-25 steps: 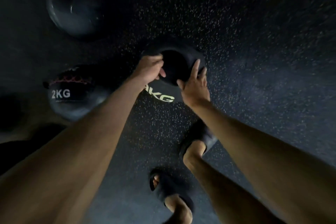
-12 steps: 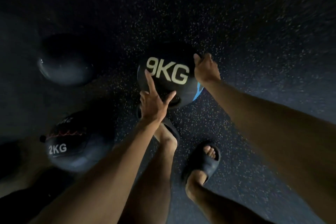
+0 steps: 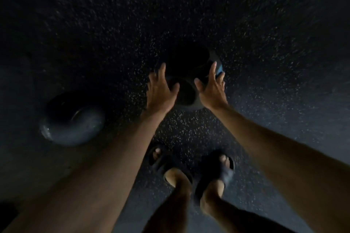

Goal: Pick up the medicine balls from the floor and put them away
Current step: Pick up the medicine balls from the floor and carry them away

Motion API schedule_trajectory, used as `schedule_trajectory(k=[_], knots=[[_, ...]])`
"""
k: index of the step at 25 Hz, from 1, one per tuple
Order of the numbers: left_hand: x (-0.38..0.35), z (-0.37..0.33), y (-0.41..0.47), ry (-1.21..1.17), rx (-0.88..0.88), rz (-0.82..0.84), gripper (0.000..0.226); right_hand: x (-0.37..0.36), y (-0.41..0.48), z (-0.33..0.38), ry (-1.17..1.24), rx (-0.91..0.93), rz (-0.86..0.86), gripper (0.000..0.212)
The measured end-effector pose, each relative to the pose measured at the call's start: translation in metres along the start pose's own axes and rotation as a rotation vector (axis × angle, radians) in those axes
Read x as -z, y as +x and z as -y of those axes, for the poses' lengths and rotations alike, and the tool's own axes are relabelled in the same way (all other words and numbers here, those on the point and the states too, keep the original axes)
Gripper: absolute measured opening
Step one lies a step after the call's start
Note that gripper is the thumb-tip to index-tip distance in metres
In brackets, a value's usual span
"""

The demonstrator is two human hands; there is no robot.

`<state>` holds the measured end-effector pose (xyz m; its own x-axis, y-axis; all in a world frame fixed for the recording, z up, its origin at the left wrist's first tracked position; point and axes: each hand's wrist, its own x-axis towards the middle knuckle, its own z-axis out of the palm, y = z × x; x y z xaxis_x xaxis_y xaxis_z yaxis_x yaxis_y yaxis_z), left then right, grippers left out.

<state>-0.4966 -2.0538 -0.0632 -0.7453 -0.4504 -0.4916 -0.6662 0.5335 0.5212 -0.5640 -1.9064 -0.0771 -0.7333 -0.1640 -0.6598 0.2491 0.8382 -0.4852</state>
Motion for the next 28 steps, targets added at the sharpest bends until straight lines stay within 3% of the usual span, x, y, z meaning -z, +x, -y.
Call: schedule_trajectory(k=[3,6,9,13,17,20,23,28], knots=[[-0.018,-0.005,0.001,0.052,0.064,0.146,0.101,0.029,0.053,0.054,-0.177,0.000,0.066,0.084],[-0.019,-0.023,0.036,-0.057,0.095,0.105,0.115,0.039,0.095,0.108,-0.229,0.131,0.068,0.079],[0.009,-0.037,0.094,-0.092,0.176,0.044,0.121,0.056,0.135,0.137,-0.087,0.338,-0.003,0.063],[0.065,-0.050,0.172,-0.087,0.306,0.000,0.106,0.066,0.161,0.157,-0.065,0.388,-0.065,0.056],[0.118,-0.083,0.251,-0.272,0.544,-0.113,0.084,0.065,0.162,0.171,-0.226,0.412,0.157,0.076],[0.150,-0.077,0.271,-0.147,0.325,-0.085,0.075,0.060,0.182,0.215,-0.397,0.514,0.270,0.076],[0.163,-0.049,0.274,-0.162,0.199,0.008,0.070,0.056,0.226,0.284,-0.376,0.392,0.252,0.074],[0.186,-0.033,0.302,-0.302,0.312,0.226,0.099,0.089,0.309,0.350,-0.417,0.195,0.347,0.079]])
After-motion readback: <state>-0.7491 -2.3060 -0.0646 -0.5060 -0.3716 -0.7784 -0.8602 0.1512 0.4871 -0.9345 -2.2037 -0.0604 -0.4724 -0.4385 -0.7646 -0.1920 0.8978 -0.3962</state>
